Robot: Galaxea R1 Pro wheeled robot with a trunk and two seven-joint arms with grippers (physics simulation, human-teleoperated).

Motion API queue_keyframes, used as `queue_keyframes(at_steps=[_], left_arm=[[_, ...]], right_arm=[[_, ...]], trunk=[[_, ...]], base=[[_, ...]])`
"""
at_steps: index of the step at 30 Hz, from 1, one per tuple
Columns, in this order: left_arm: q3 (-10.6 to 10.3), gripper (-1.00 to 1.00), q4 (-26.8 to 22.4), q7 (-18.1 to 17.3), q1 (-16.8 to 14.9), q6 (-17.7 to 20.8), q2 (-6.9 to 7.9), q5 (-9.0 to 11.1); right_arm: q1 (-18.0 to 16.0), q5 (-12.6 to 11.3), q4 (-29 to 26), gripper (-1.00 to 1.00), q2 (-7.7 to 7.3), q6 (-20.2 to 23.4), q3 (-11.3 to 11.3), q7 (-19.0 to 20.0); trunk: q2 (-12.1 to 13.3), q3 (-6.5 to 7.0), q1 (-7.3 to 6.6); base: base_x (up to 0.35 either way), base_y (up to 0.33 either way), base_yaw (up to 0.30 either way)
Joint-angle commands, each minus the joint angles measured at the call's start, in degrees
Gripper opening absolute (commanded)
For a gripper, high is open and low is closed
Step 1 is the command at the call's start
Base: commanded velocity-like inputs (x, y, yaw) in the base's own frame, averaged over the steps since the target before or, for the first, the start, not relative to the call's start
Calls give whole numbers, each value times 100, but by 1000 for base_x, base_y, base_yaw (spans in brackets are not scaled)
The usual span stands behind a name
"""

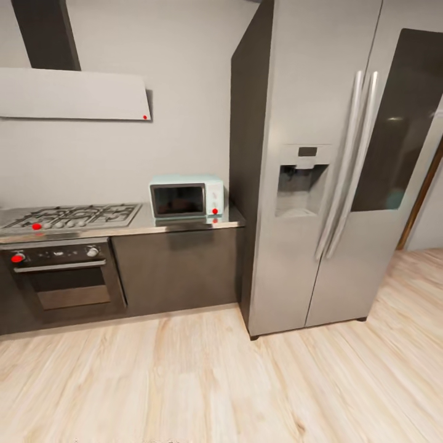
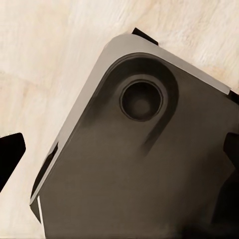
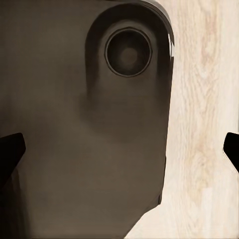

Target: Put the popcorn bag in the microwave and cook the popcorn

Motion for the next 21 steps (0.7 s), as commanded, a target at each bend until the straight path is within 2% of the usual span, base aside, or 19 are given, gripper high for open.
queue_keyframes(at_steps=[1,13,21], left_arm=[[0,100,-8,4,1,-3,0,13],[6,100,-1,13,1,-3,0,13],[8,100,0,21,1,0,0,21]], right_arm=[[1,7,1,100,-1,-21,12,-1],[1,19,1,100,-1,-21,29,-1],[1,19,1,100,-1,-21,29,-1]], trunk=[[-2,-4,0],[-2,-4,0],[-2,-4,0]], base=[[0,0,277],[12,0,277],[258,0,277]])
